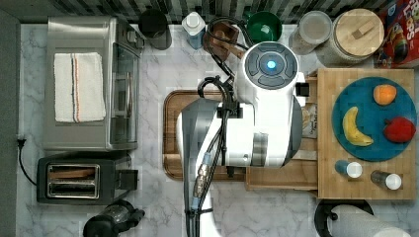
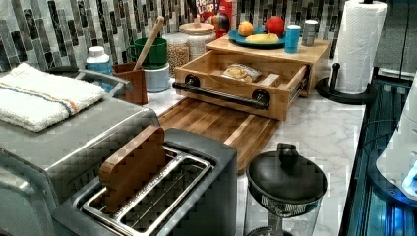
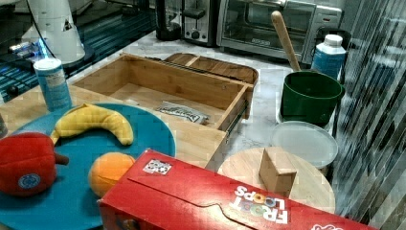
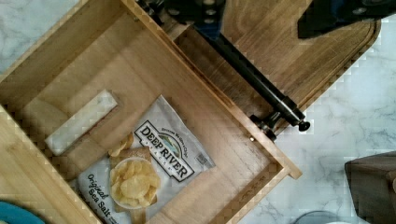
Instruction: Close the drawer.
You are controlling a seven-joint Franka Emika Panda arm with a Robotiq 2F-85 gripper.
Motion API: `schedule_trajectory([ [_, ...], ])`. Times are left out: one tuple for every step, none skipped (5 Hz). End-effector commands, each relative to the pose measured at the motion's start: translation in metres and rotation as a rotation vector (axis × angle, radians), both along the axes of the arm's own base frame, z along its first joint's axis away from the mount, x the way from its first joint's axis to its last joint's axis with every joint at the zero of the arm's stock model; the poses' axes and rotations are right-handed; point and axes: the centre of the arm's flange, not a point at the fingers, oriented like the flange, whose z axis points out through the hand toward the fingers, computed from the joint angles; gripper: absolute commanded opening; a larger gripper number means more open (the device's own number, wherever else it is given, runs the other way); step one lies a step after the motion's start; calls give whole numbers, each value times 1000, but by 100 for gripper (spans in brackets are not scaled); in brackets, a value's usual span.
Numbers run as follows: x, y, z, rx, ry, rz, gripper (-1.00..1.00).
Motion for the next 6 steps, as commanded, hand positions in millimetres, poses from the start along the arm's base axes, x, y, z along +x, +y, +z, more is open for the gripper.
schedule_trajectory([
  [0,0,0,-1,0,11,-100],
  [0,0,0,-1,0,11,-100],
  [4,22,-1,57,40,105,100],
  [-8,61,-12,62,-37,263,100],
  [-15,89,-21,81,-47,396,100],
  [-18,112,-29,100,12,562,100],
])
